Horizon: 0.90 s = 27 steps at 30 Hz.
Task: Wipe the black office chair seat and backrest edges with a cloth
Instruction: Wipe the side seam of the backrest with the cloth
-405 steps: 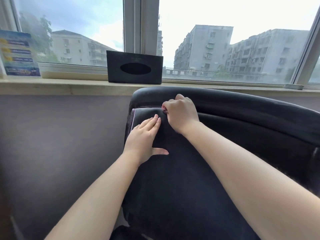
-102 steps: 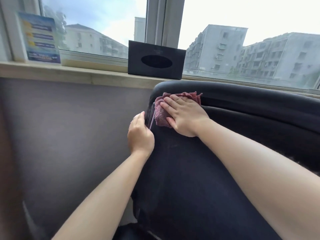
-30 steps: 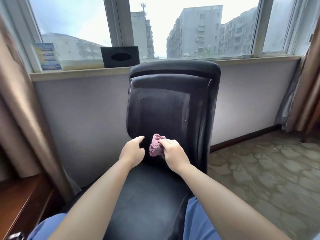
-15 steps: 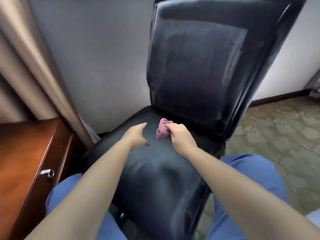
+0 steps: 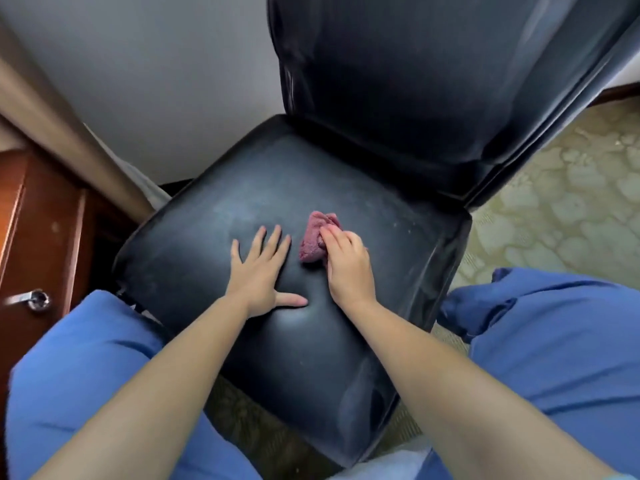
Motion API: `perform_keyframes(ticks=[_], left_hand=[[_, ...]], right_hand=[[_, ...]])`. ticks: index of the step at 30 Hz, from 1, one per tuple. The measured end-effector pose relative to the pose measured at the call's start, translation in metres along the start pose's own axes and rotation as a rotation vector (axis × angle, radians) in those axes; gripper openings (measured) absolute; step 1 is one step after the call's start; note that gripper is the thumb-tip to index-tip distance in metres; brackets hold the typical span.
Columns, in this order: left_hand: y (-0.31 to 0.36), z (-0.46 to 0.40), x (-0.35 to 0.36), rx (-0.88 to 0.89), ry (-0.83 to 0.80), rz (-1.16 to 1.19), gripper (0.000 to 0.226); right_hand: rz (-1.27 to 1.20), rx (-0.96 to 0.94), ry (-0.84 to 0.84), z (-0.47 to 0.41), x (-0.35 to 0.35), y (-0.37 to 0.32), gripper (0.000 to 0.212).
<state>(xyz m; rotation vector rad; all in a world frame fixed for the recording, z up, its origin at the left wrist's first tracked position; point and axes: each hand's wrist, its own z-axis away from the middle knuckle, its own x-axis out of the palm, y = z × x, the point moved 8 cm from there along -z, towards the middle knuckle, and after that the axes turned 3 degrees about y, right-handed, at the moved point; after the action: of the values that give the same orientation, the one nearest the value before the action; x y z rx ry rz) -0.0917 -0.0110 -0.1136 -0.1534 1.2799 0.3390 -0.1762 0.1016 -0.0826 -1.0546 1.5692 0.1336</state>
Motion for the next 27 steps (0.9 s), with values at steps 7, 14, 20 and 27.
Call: perform_keyframes(ticks=[7,14,20,27], left_hand=[[0.01,-0.002,0.0,-0.093,0.052,-0.039,0.125],[0.025,-0.009,0.0,-0.227,0.1,-0.044,0.128],[0.042,-0.009,-0.002,-0.369,0.086,-0.001,0.131],[0.061,-0.028,-0.014,-0.362,0.098,0.089,0.131]], right_hand=[[0.057,-0.103,-0.062,-0.014,0.012,0.009,0.05],[0.068,-0.289,-0.036,-0.032,0.021,0.021,0.046],[0.058,-0.479,-0.023,-0.046,0.016,0.025,0.041],[0.082,-0.729,-0.093,-0.064,0.013,0.03,0.038]])
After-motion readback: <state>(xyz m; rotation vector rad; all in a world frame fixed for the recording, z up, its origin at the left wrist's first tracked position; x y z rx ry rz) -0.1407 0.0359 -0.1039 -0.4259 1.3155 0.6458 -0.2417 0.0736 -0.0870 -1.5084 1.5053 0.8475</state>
